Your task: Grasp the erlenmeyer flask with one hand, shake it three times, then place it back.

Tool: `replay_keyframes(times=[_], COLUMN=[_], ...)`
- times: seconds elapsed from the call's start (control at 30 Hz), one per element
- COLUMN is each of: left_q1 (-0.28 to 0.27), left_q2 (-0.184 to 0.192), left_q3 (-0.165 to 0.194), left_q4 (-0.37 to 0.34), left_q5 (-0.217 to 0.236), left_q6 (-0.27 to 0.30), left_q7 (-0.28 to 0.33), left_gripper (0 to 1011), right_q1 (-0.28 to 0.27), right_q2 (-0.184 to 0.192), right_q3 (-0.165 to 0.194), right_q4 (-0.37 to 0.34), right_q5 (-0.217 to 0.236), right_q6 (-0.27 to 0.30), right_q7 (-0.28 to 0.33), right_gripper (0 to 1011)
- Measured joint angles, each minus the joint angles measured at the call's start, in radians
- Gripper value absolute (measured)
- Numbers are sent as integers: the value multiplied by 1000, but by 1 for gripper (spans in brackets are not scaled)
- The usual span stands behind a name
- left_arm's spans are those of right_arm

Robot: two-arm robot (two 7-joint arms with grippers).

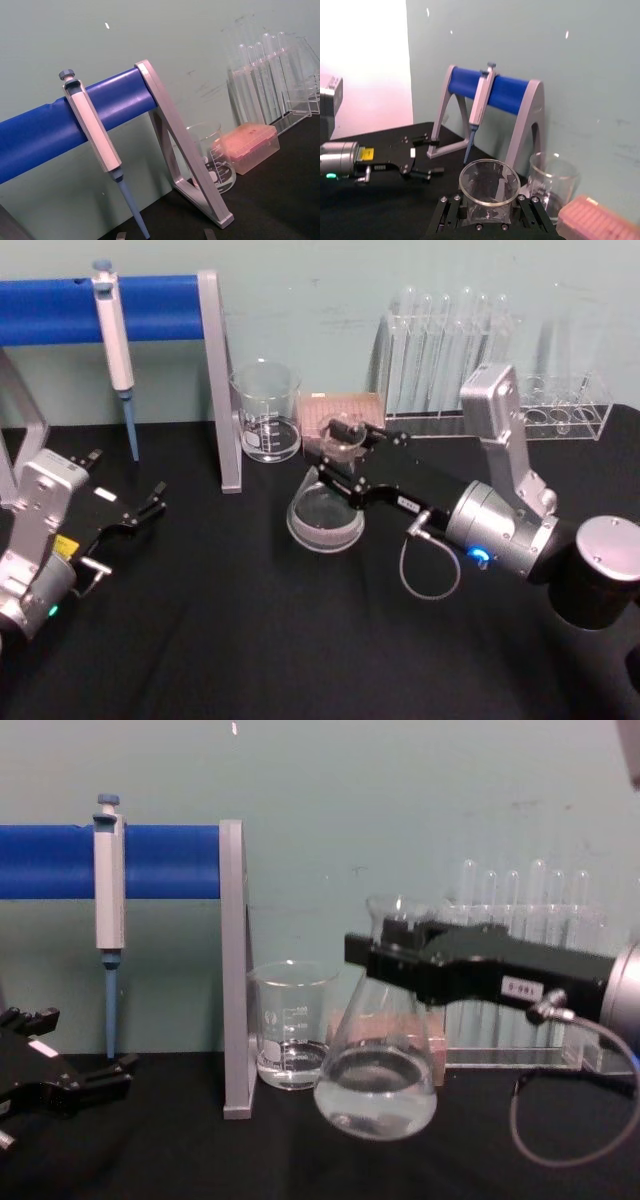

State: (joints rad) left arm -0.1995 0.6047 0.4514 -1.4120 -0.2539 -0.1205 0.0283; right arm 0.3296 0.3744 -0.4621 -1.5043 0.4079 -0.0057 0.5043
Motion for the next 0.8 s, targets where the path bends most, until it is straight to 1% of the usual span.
replay_keyframes(times=[0.2, 0.43, 0.8], left_q1=[0, 0, 0], left_q2=[0, 0, 0], left_q3=[0, 0, 0], left_q4=[0, 0, 0], left_q5=[0, 0, 0], left_q6=[0, 0, 0], left_q7=[0, 0, 0], left_gripper=[1001, 1001, 1001], right_q1=[-7, -15, -19], right_q2=[14, 28, 35], right_q3=[17, 27, 29], right_q4=[-45, -80, -90], right_q5=[13, 20, 22], right_q6=[5, 15, 37], right_q7=[-14, -26, -45], right_gripper=[449, 449, 449])
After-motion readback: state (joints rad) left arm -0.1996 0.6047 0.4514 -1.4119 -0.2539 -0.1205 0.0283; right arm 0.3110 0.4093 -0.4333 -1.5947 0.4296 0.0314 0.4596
